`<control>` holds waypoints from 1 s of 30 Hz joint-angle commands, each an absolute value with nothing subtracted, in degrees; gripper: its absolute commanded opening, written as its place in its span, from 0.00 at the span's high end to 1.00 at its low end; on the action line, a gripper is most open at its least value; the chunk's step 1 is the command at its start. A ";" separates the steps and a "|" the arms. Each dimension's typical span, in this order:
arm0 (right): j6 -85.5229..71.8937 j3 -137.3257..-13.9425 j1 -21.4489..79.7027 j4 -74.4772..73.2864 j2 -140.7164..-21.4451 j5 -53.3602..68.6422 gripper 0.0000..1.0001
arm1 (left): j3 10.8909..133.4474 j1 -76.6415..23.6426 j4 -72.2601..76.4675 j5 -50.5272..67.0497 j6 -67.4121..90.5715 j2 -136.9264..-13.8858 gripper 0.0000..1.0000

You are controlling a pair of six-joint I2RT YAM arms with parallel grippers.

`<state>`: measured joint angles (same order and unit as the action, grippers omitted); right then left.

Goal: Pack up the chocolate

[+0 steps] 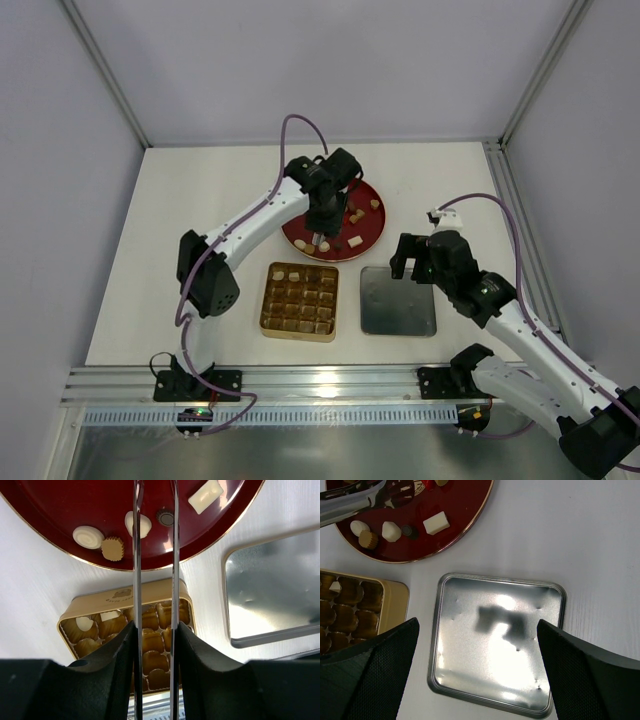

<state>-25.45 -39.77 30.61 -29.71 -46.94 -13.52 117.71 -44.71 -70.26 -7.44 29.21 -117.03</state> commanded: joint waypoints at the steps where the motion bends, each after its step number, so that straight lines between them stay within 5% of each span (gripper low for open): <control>1: -25.58 -40.96 30.50 -27.51 -47.29 -13.45 0.00 | 117.69 -44.65 -70.23 -5.80 27.95 -112.59 0.62; 30: -25.31 -41.40 30.41 -29.18 -45.70 -14.41 0.00 | 119.88 -48.16 -71.46 -2.81 18.90 -116.89 0.56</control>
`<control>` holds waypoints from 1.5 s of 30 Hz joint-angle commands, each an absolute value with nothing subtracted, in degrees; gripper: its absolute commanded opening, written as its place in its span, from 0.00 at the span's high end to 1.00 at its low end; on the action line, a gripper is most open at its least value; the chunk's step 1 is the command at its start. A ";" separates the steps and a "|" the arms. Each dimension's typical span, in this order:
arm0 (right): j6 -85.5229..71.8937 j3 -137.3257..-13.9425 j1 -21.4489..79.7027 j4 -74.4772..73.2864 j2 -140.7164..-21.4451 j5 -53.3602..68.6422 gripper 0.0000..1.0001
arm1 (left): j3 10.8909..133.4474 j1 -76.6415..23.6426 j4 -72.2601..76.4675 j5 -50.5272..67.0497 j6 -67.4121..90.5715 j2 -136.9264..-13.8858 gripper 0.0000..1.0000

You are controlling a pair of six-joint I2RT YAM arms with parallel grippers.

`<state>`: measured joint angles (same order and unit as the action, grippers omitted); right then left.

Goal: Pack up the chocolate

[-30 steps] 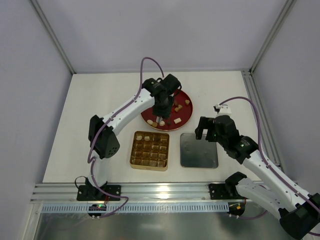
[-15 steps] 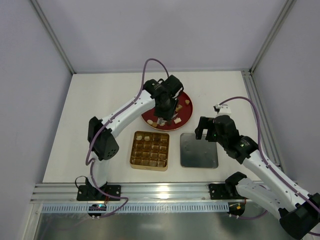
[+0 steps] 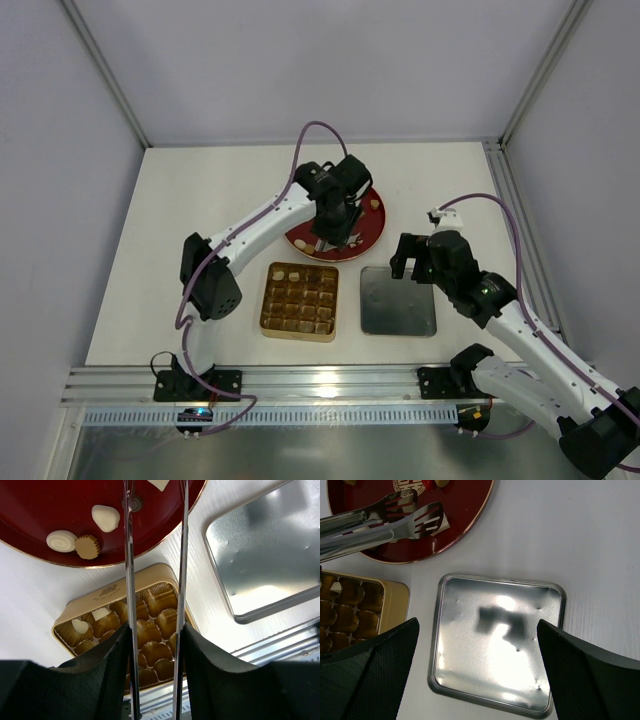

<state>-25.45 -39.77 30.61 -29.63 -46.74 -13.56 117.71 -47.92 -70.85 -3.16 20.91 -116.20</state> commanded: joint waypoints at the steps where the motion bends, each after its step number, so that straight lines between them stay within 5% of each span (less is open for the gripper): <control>1: -25.31 -41.31 30.32 -29.18 -45.70 -14.41 0.00 | 120.06 -48.16 -71.46 -2.90 18.81 -117.16 0.56; 18: -25.14 -41.13 30.24 -29.62 -45.26 -14.94 0.00 | 121.46 -48.43 -71.10 -2.90 18.37 -120.76 0.57; 31: -25.31 -41.13 30.15 -29.53 -45.53 -14.59 0.00 | 122.43 -48.78 -72.33 -3.86 18.72 -120.32 0.71; 45: -25.31 -41.13 30.15 -29.53 -45.44 -14.59 0.00 | 128.84 -48.78 -74.53 -6.77 20.39 -120.50 0.74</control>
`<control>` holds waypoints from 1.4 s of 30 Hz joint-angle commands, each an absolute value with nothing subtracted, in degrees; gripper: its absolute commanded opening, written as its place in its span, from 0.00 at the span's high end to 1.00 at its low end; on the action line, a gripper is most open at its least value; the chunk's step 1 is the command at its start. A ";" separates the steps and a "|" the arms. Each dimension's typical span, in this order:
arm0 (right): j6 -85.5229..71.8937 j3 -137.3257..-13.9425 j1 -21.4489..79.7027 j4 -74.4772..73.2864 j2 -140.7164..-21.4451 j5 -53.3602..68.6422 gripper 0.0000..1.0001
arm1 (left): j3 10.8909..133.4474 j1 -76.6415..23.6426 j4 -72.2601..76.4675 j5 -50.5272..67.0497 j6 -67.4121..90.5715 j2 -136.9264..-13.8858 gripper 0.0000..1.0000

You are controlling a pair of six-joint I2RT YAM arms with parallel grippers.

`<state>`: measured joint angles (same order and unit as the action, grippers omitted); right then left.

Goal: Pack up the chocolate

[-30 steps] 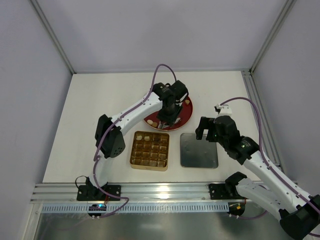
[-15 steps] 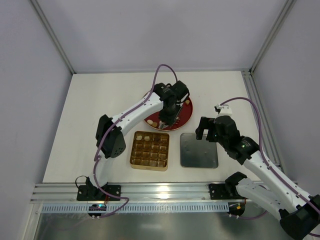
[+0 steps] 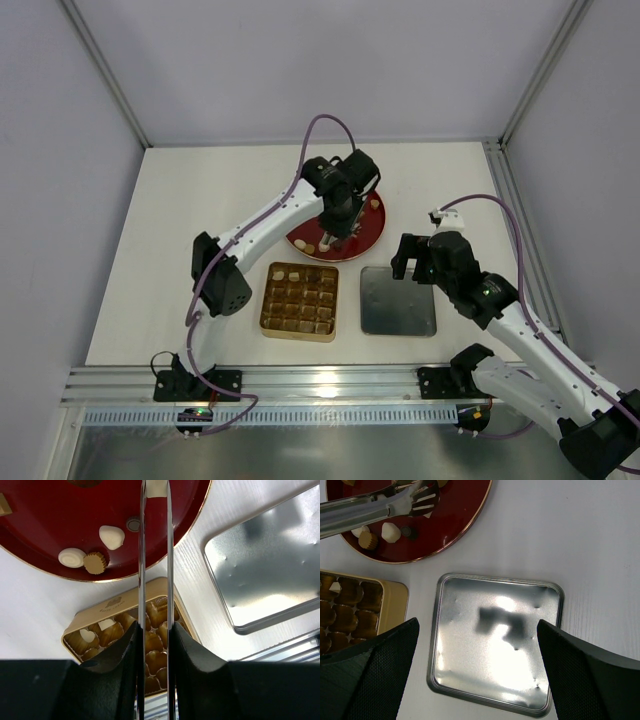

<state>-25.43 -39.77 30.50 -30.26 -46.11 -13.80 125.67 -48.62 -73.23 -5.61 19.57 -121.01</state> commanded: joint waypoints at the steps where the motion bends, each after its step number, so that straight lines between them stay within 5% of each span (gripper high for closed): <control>1: -25.23 -41.13 30.15 -29.44 -45.44 -14.50 0.00 | 129.20 -48.87 -74.79 -6.77 20.48 -120.24 0.74; 42: -26.19 -41.13 29.97 -27.16 -48.16 -12.22 0.00 | 91.33 -55.28 -69.52 -6.42 33.05 -85.43 0.73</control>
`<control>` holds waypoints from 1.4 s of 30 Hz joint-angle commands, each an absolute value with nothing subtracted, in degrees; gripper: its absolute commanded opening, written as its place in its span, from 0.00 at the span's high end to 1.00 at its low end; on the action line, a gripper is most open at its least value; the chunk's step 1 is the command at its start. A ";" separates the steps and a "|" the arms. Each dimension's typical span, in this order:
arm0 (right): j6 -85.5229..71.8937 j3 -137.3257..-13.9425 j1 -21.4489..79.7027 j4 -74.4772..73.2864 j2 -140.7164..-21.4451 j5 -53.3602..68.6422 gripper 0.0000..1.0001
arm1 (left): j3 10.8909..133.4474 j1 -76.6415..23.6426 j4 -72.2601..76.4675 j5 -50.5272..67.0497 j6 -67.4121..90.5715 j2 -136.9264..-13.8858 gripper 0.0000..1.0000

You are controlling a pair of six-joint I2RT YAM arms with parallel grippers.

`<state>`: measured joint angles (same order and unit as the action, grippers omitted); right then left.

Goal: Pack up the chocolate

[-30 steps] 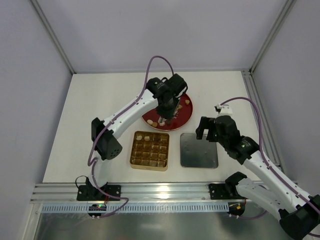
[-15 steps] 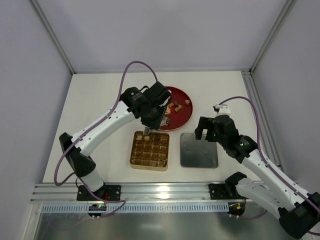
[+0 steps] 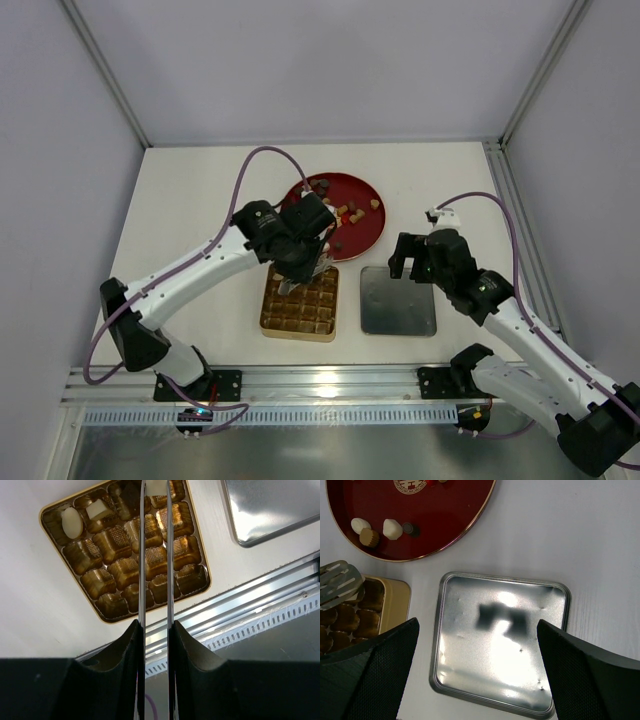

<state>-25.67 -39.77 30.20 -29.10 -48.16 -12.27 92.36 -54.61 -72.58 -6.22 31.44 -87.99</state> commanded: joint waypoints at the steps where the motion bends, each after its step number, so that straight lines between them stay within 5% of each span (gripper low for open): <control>1: -26.37 -41.13 30.06 -27.16 -48.08 -12.22 0.00 | 90.97 -55.63 -69.35 -6.42 33.13 -85.43 0.73; 42: -27.33 -40.25 30.06 -26.89 -47.55 -11.51 0.00 | 87.71 -57.66 -67.85 -8.00 33.49 -86.48 0.62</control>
<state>-26.96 -39.75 30.20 -28.73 -48.14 -11.75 86.32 -57.32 -69.01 -6.76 33.98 -87.46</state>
